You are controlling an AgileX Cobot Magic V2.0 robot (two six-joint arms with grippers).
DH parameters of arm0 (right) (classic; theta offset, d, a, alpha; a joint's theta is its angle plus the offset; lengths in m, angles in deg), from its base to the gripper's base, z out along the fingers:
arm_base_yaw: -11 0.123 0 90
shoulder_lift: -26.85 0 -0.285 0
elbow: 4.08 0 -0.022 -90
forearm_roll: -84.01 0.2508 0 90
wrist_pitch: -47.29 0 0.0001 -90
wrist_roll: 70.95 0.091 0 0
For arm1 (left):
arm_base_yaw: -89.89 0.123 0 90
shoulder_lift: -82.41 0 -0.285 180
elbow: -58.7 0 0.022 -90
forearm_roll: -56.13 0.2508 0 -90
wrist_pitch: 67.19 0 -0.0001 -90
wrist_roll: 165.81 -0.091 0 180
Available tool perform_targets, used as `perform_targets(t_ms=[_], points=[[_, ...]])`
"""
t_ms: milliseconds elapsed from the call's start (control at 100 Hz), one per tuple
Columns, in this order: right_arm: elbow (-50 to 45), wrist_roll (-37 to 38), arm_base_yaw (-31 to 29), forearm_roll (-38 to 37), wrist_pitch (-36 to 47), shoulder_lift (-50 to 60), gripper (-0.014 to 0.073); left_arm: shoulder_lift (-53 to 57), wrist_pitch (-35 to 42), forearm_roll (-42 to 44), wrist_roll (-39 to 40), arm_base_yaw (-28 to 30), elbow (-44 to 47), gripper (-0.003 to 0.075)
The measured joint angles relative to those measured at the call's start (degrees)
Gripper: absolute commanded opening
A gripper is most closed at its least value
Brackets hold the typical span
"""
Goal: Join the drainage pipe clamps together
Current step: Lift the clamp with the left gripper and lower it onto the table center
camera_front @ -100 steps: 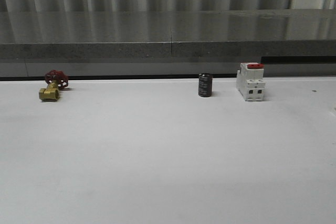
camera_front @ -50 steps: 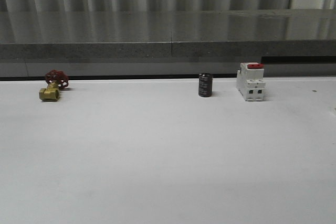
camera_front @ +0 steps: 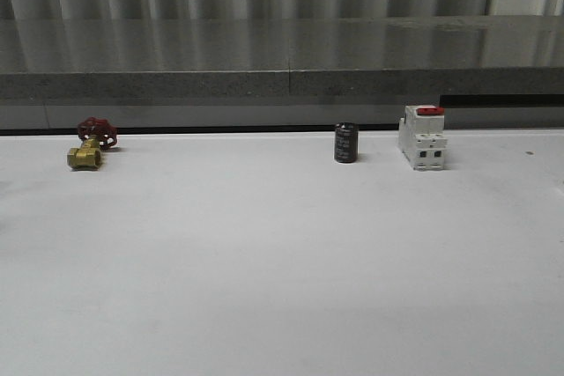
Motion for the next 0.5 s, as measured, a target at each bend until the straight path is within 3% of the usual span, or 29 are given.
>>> perform_targets(t_ms=[220,500], points=[[0.0,0.0,0.0,0.0,0.0,0.0,-0.0067,8.7,-4.39,-2.05,7.71,-9.23,0.0,-0.0021],[0.0,0.0,0.0,0.0,0.0,0.0,-0.0067,9.44,-3.35,2.54,23.46,-26.71,0.0,-0.0021]])
